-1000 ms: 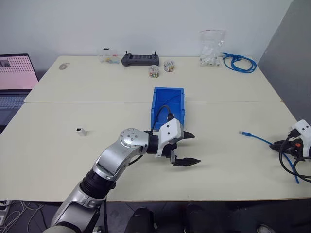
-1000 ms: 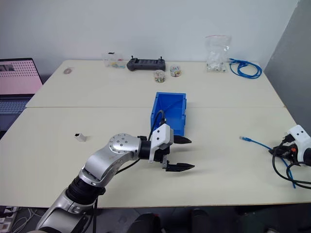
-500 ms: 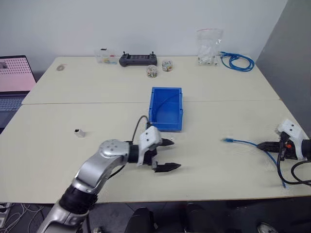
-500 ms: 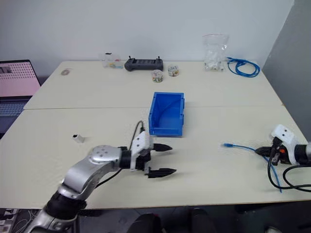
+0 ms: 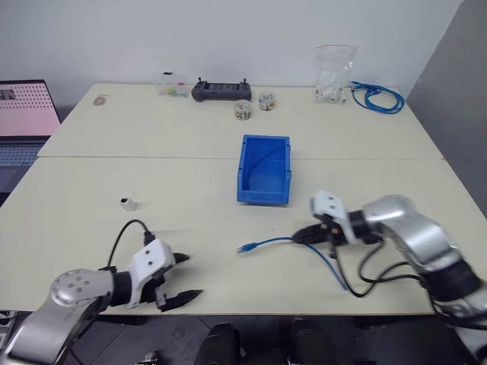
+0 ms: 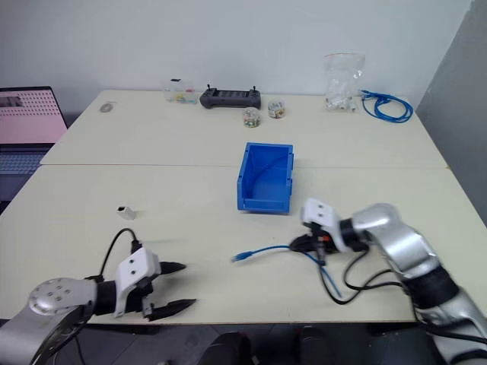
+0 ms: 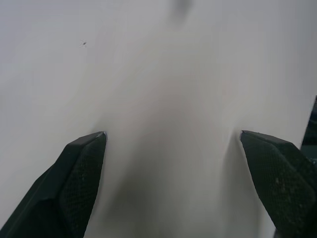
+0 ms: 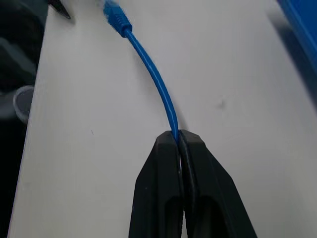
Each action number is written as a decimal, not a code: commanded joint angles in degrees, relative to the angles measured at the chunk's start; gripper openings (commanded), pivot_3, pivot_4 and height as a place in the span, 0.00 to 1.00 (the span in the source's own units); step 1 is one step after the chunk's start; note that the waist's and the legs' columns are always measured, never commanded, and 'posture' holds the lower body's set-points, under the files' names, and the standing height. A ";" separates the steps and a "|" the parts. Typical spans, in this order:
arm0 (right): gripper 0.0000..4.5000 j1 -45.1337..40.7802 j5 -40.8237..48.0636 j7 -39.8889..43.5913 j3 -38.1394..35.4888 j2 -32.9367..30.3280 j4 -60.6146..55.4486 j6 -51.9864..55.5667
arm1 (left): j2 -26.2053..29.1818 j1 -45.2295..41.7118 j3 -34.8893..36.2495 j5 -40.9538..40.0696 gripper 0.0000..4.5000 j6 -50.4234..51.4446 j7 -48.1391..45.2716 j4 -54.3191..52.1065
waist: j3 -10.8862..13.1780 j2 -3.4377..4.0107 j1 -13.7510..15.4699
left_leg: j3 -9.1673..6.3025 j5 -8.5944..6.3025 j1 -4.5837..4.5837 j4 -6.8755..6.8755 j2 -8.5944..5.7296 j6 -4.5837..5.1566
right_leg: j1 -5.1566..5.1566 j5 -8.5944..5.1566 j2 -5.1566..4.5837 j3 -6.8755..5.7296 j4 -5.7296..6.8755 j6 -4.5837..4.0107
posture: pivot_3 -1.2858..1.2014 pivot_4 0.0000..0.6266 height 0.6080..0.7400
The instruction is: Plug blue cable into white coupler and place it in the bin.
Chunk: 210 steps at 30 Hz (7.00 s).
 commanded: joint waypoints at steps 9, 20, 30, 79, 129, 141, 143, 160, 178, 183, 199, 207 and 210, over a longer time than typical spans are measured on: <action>0.00 -8.29 -5.03 -3.70 5.04 11.38 18.01 0.32 | -0.95 -3.33 1.53 -0.27 1.00 -4.88 -0.46 2.49 | -0.02 -0.03 0.38 | 0.04 0.00 -0.08 0.00 -0.01 0.00 | -0.20 0.03 -0.01 -0.01 0.21 -0.03 | 0.52 0.24 1.00; 0.33 -9.54 -4.62 -5.00 2.59 13.90 20.99 0.87 | -1.00 -7.88 -0.12 0.37 1.00 -8.01 -3.03 8.85 | -0.03 -0.03 -0.74 | 0.04 0.00 0.00 0.00 0.02 0.00 | -0.20 0.04 0.04 -0.01 0.35 -0.04 | 0.52 0.24 1.00; 0.82 -2.63 0.63 -0.14 -2.98 5.75 0.07 -3.65 | -3.66 -13.08 -1.08 3.64 1.00 -18.33 -1.56 17.21 | -0.02 -0.02 -0.05 | 0.01 0.00 -0.37 0.00 -0.04 0.00 | -0.56 0.04 -0.02 -0.03 0.34 -0.03 | 0.52 0.24 1.00; 0.82 16.79 10.80 -12.65 -14.86 -1.86 -25.10 -3.64 | -5.19 -33.83 -21.26 14.90 0.05 -39.92 -13.30 46.49 | -0.49 0.49 -0.62 | 0.14 0.00 0.71 -0.07 -0.02 0.03 | 0.50 -0.12 0.04 0.05 0.31 0.31 | 0.52 0.24 1.00; 0.23 12.43 57.82 -38.29 -26.09 9.21 -25.19 18.05 | -13.36 -46.93 -4.89 -43.65 0.05 44.74 2.19 6.57 | -0.07 -0.16 -0.71 | -0.10 0.01 0.00 0.01 -0.03 0.00 | 0.00 -0.14 0.08 -0.02 0.21 0.33 | 0.52 0.24 1.00; 0.03 10.99 62.95 -39.07 -26.02 8.06 -24.37 18.77 | -14.24 -45.18 -4.62 -41.42 0.05 40.42 3.18 6.31 | -0.07 -0.16 -0.72 | -0.07 0.01 -0.11 0.00 -0.03 0.01 | -0.14 -0.14 0.08 0.01 0.23 0.32 | 0.52 0.24 1.00; 0.03 10.77 62.21 -39.11 -25.78 8.08 -24.26 18.34 | -14.78 -45.03 -4.47 -41.27 0.13 39.45 3.61 6.43 | -0.07 -0.16 -0.70 | -0.07 0.01 -0.12 0.00 -0.03 0.01 | -0.14 -0.14 0.08 0.00 0.23 0.32 | 0.52 0.24 1.00; 0.02 11.02 45.55 -35.54 -23.56 7.62 -16.70 10.69 | -10.04 -29.53 3.07 -40.77 0.98 37.05 10.23 -4.05 | -0.05 -0.13 -0.82 | -0.01 0.01 -0.13 -0.04 -0.01 0.01 | -0.22 -0.14 0.08 0.08 0.22 0.32 | 0.52 0.24 1.00; 0.02 10.82 32.83 -29.49 -18.38 10.70 -13.05 5.03 | -22.31 -9.77 12.58 -3.13 1.00 16.40 46.81 1.73 | -0.04 -0.13 0.05 | 0.01 0.01 -0.22 -0.04 -0.01 0.00 | -0.28 -0.03 0.04 0.06 0.15 0.15 | 0.52 0.24 1.00; 0.02 10.24 31.92 -28.68 -18.55 11.01 -12.61 5.44 | -18.20 -13.59 14.10 -3.62 1.00 18.03 43.65 8.12 | -0.04 -0.13 -0.03 | -0.01 0.01 -0.22 -0.04 -0.01 0.01 | -0.31 -0.04 0.06 0.02 0.20 0.16 | 0.52 0.24 1.00; 0.02 10.66 31.58 -28.80 -18.68 11.88 -14.37 6.27 | -11.83 -29.93 10.46 0.47 1.00 13.85 34.98 30.61 | -0.06 -0.16 -0.09 | 0.02 0.01 -0.31 -0.05 -0.02 0.00 | -0.46 0.04 0.02 0.02 0.27 0.05 | 0.52 0.24 1.00; 0.02 10.84 31.59 -28.94 -18.71 11.73 -14.91 6.59 | -11.22 -34.52 10.19 0.62 0.96 14.49 32.80 36.06 | -0.06 -0.17 -0.14 | 0.03 0.01 -0.51 -0.03 -0.02 -0.01 | -0.69 0.05 0.00 0.02 0.33 0.04 | 0.52 0.24 1.00; 0.02 11.04 31.67 -28.96 -18.79 11.58 -15.22 6.75 | -10.83 -34.70 9.73 1.03 0.84 14.72 32.28 36.35 | -0.06 -0.17 -0.21 | 0.03 0.01 -0.52 -0.03 -0.02 -0.01 | -0.69 0.06 0.00 0.03 0.33 0.04 | 0.52 0.24 1.00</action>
